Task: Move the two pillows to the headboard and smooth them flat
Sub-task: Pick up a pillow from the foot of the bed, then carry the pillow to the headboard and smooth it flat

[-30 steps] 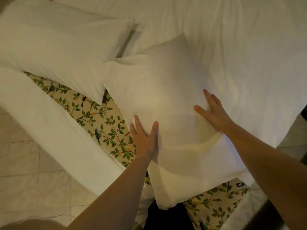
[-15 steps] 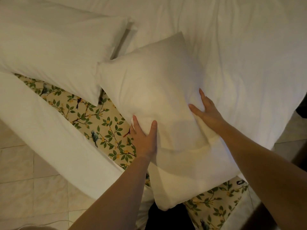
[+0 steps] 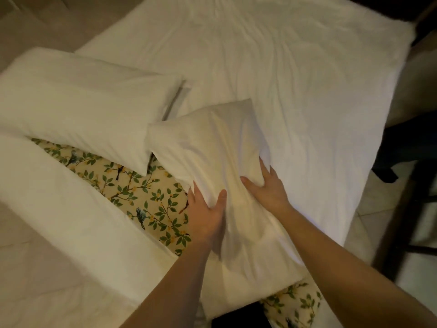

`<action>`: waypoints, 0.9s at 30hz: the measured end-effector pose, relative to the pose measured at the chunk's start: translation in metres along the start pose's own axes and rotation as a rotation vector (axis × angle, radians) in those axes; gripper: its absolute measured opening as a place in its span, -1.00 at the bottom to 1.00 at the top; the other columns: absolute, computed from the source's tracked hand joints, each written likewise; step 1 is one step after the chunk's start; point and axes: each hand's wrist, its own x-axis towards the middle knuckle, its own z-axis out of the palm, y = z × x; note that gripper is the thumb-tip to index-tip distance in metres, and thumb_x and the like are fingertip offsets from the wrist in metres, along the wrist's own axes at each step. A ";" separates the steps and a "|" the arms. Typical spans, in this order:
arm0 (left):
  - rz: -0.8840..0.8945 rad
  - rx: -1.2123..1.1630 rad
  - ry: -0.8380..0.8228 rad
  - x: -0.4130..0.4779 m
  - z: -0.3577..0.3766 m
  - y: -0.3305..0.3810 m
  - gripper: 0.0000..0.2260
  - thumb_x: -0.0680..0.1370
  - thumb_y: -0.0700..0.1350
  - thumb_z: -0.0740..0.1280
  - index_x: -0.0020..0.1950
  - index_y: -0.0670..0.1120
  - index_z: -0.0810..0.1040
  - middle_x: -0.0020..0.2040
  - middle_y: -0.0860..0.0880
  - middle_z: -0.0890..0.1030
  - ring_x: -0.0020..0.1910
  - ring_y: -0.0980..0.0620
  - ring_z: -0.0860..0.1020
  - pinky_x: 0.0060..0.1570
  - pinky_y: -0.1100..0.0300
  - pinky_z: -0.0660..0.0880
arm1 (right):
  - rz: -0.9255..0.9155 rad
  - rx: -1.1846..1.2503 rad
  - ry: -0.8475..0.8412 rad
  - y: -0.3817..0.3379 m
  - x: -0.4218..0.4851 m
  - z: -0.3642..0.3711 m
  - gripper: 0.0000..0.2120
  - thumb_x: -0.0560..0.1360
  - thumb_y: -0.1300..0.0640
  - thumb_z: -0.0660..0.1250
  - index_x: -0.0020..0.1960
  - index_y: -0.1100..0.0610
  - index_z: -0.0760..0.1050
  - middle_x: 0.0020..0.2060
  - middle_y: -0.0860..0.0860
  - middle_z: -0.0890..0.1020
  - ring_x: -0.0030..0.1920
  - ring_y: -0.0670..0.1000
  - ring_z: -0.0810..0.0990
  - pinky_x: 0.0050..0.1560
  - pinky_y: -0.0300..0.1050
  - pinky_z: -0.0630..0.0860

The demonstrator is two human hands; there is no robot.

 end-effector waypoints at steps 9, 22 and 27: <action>0.155 0.103 -0.074 -0.037 -0.118 -0.001 -0.04 0.40 0.60 0.29 0.69 0.25 0.06 0.66 0.10 0.25 0.59 -0.06 0.32 0.48 -0.12 0.40 | 0.157 -0.063 0.102 -0.079 -0.114 0.044 0.05 0.30 -0.68 0.13 0.69 -0.35 -0.05 0.66 -0.02 0.25 0.54 0.24 0.33 0.48 0.25 0.37; 0.368 0.206 -0.168 -0.083 -0.279 0.006 -0.01 0.39 0.61 0.31 0.70 0.22 0.10 0.66 0.08 0.27 0.60 -0.05 0.32 0.48 -0.18 0.42 | 0.233 -0.018 0.339 -0.187 -0.262 0.095 -0.09 0.48 -0.57 0.21 0.71 -0.32 -0.04 0.66 0.03 0.24 0.53 0.28 0.31 0.48 0.22 0.30; 0.396 0.147 -0.138 -0.096 -0.308 0.013 0.04 0.38 0.57 0.38 0.70 0.28 -0.04 0.65 0.09 0.27 0.60 -0.03 0.31 0.45 -0.23 0.44 | 0.183 0.007 0.385 -0.209 -0.282 0.098 -0.11 0.51 -0.53 0.23 0.71 -0.30 -0.03 0.65 0.02 0.25 0.50 0.25 0.32 0.42 0.20 0.34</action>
